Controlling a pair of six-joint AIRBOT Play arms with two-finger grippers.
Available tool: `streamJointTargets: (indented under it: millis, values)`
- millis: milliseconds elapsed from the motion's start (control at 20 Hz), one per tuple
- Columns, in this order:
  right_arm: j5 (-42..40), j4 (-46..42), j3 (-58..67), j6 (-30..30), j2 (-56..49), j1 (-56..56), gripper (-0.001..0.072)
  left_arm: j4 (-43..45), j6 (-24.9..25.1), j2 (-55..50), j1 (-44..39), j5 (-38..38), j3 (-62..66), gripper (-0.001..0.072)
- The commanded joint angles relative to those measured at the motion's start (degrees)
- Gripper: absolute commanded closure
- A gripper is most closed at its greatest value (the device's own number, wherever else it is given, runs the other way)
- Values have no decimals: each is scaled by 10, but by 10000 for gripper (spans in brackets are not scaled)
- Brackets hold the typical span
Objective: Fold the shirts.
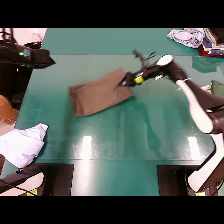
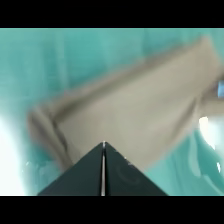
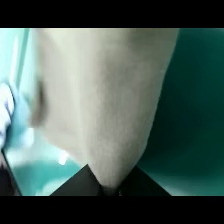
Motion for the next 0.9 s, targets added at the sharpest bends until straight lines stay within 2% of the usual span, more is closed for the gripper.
streamJointTargets:
  millis: [0,200,450,650,850]
  values:
    - [4,-13,10,4,63,-107,697,0,1,0,-64,13,0,677]
    - [11,-98,10,26,144,-269,697,-2,-4,0,-115,39,0,677]
    - [-3,-106,10,25,177,-448,698,-2,-5,0,-163,106,0,677]
    - [-16,-99,10,24,156,-528,697,-4,-19,0,-184,125,0,677]
    - [-52,-85,10,23,154,-560,697,-12,-19,0,-184,122,0,677]
